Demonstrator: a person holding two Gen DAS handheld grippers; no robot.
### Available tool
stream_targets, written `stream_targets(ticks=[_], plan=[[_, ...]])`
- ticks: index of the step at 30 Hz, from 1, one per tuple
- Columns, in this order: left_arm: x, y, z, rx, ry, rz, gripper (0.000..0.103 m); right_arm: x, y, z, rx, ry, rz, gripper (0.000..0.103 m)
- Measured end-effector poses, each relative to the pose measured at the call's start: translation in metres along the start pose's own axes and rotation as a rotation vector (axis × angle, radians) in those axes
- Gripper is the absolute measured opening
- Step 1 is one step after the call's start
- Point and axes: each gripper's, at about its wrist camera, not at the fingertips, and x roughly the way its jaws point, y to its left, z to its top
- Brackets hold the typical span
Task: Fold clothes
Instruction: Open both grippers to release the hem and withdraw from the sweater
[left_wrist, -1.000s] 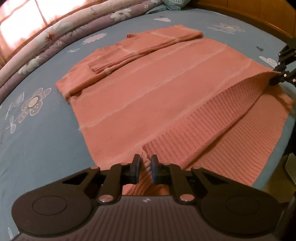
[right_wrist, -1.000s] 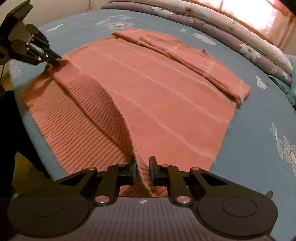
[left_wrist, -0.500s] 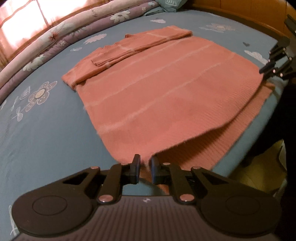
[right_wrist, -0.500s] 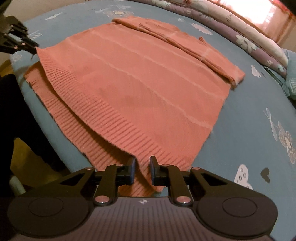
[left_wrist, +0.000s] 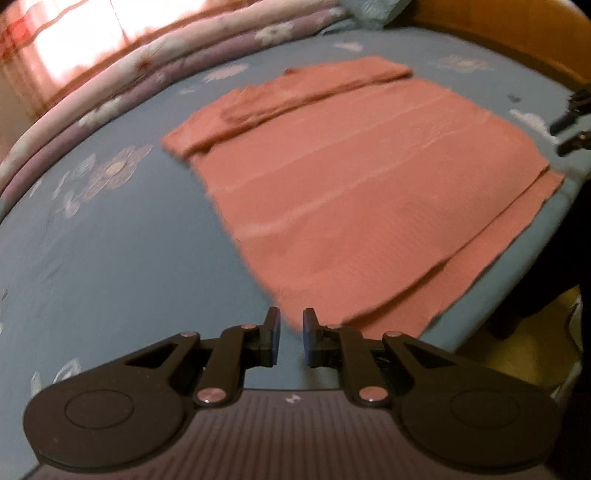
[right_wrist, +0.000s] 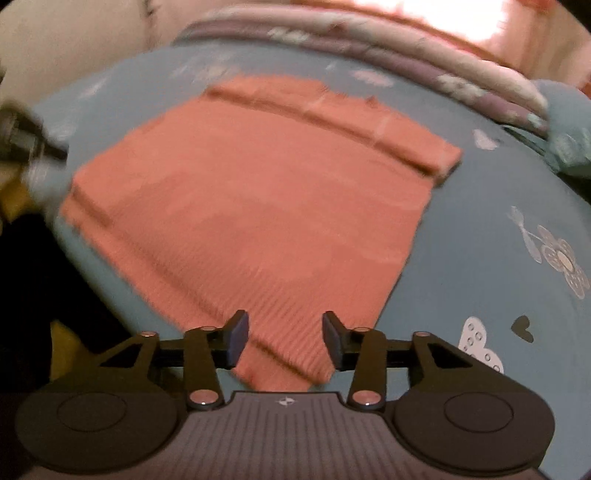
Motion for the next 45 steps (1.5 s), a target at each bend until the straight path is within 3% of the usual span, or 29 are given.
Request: stream_targets(ticks=[4, 6, 8, 9, 12, 15, 17, 19, 22, 26, 29, 31, 33, 37, 40, 45], plan=[[0.019, -0.024, 0.012, 0.086, 0.009, -0.033, 0.019, 0.002, 0.007, 0.007, 0.051, -0.030, -0.002, 0.052], [0.029, -0.032, 0.011, 0.110, 0.024, -0.043, 0.020, 0.006, 0.015, 0.005, 0.042, -0.034, -0.006, 0.058], [0.041, -0.029, 0.007, 0.077, 0.078, -0.016, 0.020, 0.010, 0.020, 0.003, 0.057, -0.036, 0.000, 0.060], [0.048, -0.022, 0.002, 0.031, 0.126, -0.025, 0.021, 0.013, 0.020, 0.000, 0.066, -0.030, 0.004, 0.060], [0.044, 0.001, -0.014, -0.107, 0.160, -0.089, 0.028, 0.021, 0.019, -0.007, 0.100, -0.010, 0.004, 0.063], [0.029, 0.003, -0.026, -0.066, 0.180, -0.009, 0.030, 0.025, 0.008, -0.017, 0.157, 0.010, -0.026, 0.067], [0.017, 0.002, -0.022, -0.053, 0.149, 0.007, 0.030, 0.024, -0.007, -0.020, 0.216, 0.003, -0.052, 0.067], [0.005, 0.002, -0.018, -0.042, 0.116, 0.020, 0.038, 0.018, -0.025, -0.020, 0.317, -0.027, -0.061, 0.067], [0.002, -0.004, 0.005, -0.028, 0.043, -0.001, 0.050, 0.013, -0.054, -0.014, 0.526, -0.087, 0.012, 0.069], [0.028, -0.027, 0.035, 0.004, 0.006, -0.064, 0.051, 0.032, -0.069, -0.010, 0.706, -0.138, 0.240, 0.074], [0.055, -0.043, 0.045, 0.011, 0.028, -0.101, 0.051, 0.060, -0.072, -0.015, 0.804, -0.092, 0.311, 0.074], [0.065, -0.050, 0.043, 0.006, 0.047, -0.111, 0.051, 0.073, -0.074, -0.023, 0.832, -0.046, 0.268, 0.073], [0.066, -0.051, 0.034, -0.016, 0.072, -0.116, 0.051, 0.072, -0.075, -0.032, 0.823, -0.063, 0.266, 0.072], [0.060, -0.035, 0.010, -0.133, 0.086, -0.154, 0.064, 0.061, -0.074, -0.042, 0.790, -0.073, 0.239, 0.072], [0.053, -0.033, -0.004, -0.103, 0.087, -0.139, 0.065, 0.060, -0.067, -0.047, 0.760, -0.101, 0.225, 0.073], [0.053, -0.025, 0.019, -0.085, 0.037, -0.106, 0.065, 0.061, -0.060, -0.053, 0.791, -0.173, 0.232, 0.094]])
